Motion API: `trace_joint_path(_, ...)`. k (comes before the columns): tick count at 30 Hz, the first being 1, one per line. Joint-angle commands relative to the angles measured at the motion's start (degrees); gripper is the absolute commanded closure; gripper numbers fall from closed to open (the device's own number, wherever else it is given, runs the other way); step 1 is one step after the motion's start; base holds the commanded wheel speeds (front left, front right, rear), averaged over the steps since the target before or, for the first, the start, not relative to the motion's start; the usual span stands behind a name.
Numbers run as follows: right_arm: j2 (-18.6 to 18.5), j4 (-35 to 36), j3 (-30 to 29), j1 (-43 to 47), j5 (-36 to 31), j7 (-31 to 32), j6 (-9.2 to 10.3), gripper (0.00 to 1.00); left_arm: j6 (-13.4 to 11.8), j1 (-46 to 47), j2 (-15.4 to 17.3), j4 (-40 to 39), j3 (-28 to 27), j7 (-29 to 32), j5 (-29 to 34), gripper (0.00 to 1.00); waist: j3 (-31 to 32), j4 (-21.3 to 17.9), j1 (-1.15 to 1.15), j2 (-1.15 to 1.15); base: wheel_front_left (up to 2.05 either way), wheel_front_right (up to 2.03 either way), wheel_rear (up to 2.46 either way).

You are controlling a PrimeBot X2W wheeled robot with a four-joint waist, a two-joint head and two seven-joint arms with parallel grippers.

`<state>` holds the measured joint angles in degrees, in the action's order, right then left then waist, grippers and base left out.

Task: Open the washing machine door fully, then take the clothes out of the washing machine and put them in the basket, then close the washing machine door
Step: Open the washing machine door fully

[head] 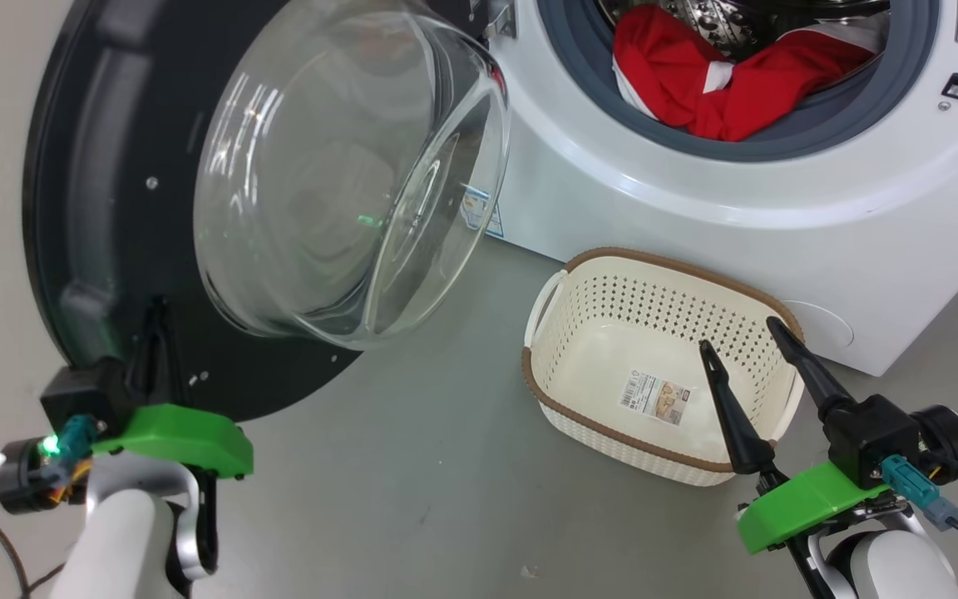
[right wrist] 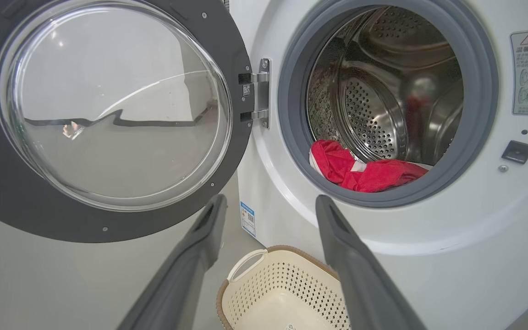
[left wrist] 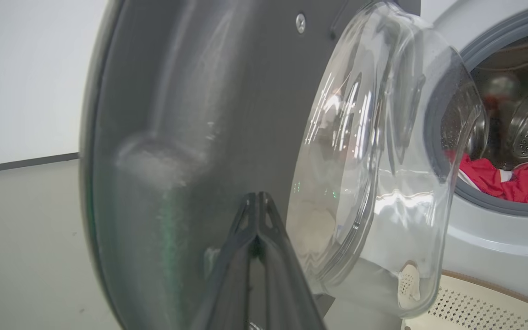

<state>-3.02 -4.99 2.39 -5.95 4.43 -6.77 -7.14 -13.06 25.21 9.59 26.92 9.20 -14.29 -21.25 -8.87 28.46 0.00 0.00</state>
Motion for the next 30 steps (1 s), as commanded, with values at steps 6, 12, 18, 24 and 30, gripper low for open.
trace_joint_path(6, 0.14, 2.56, 1.63, -0.37, -1.24, 0.84, -0.35, 0.0, 0.4, 5.16, 3.05, 1.9, -4.76, -0.69, -0.32, 1.0, -0.8, -0.19, 0.0, 0.0, 0.0, 0.0, 0.0)
trace_joint_path(12, 0.14, 3.48, 1.69, -0.44, -2.1, 1.85, -0.35, 0.0, 1.43, 7.53, 2.94, 3.85, -6.14, -0.7, 0.37, 1.0, -1.6, -0.03, 0.0, 0.0, 0.0, 0.0, 0.0)
trace_joint_path(18, 0.14, 4.38, 2.06, -1.0, -2.47, 2.35, -0.35, 0.0, 2.18, 9.12, 3.03, 6.16, -7.75, -0.7, 1.02, 1.0, -2.23, -0.22, 0.0, 0.0, 0.0, 0.0, 0.0)
trace_joint_path(24, 0.14, 4.83, 2.15, -1.2, -2.87, 2.7, -0.35, 0.0, 2.97, 10.81, 2.61, 7.85, -10.33, -0.7, 1.57, 1.0, -2.71, -0.31, 0.0, 0.0, 0.0, 0.0, 0.0)
trace_joint_path(30, 0.14, 5.42, 2.31, -1.42, -3.24, 3.29, -0.35, 0.0, 4.06, 13.35, 2.4, 11.04, -12.67, -0.71, 1.71, 1.0, -3.48, -0.33, 0.0, 0.0, 0.0, 0.0, 0.0)
